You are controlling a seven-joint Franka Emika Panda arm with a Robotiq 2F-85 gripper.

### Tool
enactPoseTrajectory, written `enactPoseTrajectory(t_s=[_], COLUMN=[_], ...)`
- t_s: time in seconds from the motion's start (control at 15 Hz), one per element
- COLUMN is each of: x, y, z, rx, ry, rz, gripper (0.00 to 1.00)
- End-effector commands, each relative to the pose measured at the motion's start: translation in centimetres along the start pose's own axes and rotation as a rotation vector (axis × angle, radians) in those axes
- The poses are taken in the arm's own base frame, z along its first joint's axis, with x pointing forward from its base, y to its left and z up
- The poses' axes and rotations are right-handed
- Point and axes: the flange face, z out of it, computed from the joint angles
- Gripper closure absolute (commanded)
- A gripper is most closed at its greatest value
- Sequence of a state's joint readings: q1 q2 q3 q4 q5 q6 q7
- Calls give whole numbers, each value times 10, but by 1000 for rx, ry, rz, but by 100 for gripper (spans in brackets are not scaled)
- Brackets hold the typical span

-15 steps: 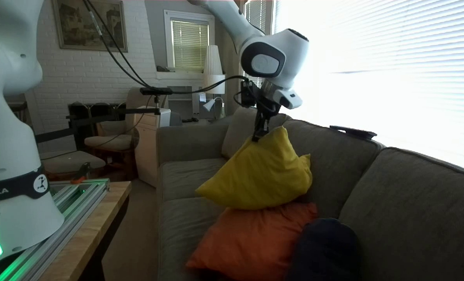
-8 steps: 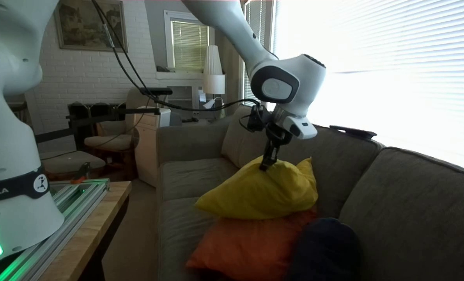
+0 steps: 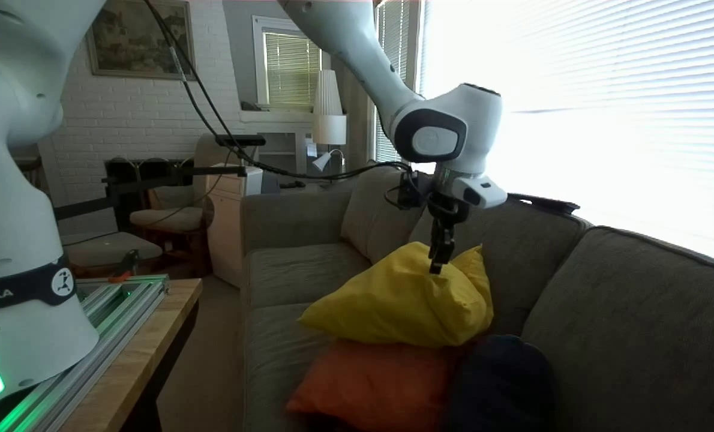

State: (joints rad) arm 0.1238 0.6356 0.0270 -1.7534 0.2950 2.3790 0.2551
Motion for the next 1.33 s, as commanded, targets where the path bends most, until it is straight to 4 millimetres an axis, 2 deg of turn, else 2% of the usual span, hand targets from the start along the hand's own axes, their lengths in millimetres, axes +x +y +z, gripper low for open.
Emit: enactPoseTrajectory(t_s=[0.0,0.13,0.33,0.67,0.87,1.07,1.27], x=[-8,5,30,64,71,69,71], y=[-13,-14,2,47,64,66,64], z=[-32,-36,-28,1,33,61,82], rx=[-90,-128,-174,-248,-301,-341,-363], ry=[143,244,405,618,580,497,433], rz=[-112,-161,-194,-133,-43,12,41], gripper=[14,0,0,0,0,0,0])
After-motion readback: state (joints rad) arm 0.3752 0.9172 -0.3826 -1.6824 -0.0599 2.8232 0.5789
